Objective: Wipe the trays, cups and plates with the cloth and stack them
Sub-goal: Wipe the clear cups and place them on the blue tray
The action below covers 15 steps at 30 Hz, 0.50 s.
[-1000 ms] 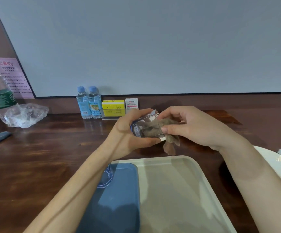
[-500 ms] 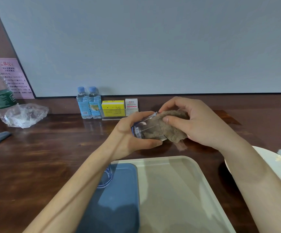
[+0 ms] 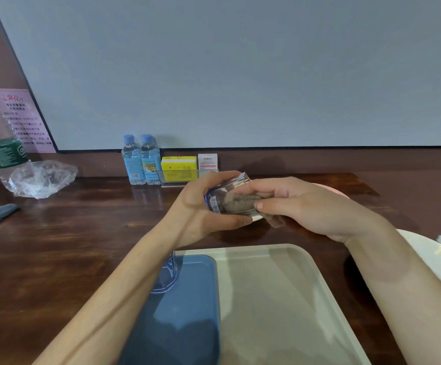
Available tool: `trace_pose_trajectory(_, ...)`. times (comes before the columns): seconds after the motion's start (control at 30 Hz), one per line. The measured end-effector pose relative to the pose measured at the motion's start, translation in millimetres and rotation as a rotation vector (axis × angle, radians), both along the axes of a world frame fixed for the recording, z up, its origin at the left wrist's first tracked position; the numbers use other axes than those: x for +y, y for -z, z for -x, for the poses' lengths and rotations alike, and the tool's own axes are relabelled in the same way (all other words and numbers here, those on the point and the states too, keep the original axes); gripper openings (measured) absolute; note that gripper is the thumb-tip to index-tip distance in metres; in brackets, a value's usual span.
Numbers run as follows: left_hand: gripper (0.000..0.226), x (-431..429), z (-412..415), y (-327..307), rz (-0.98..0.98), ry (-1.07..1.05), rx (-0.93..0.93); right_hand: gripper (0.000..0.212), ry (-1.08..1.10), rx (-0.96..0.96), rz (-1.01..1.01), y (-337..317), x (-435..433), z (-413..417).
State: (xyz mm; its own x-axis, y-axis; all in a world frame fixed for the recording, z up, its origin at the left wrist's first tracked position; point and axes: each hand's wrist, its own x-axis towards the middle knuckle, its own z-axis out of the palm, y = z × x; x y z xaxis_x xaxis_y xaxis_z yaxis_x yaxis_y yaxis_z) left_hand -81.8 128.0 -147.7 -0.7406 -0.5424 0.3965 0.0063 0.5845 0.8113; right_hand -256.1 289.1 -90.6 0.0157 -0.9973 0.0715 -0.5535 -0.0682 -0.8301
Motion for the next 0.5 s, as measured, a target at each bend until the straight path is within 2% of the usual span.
trace_pose_trajectory(0.1,0.082,0,0,-1,0.005,0.001,-0.011,0.04,0.032,-0.088,0.044,7,-7,-2)
trace_pose_trajectory(0.2,0.082,1,1,0,-0.023,0.004,0.009,0.033,0.191,-0.175,0.152,8,-11,-6)
trace_pose_trajectory(0.33,0.076,2,1,-3,-0.09,0.003,0.048,0.028,0.345,-0.044,0.301,8,-12,-6)
trace_pose_trajectory(0.43,0.077,3,1,-3,-0.13,0.017,0.057,0.025,0.375,-0.094,0.28,9,-11,-10)
trace_pose_trajectory(0.5,0.081,2,1,-2,-0.127,0.027,0.051,0.013,0.357,-0.07,0.212,10,-9,-11)
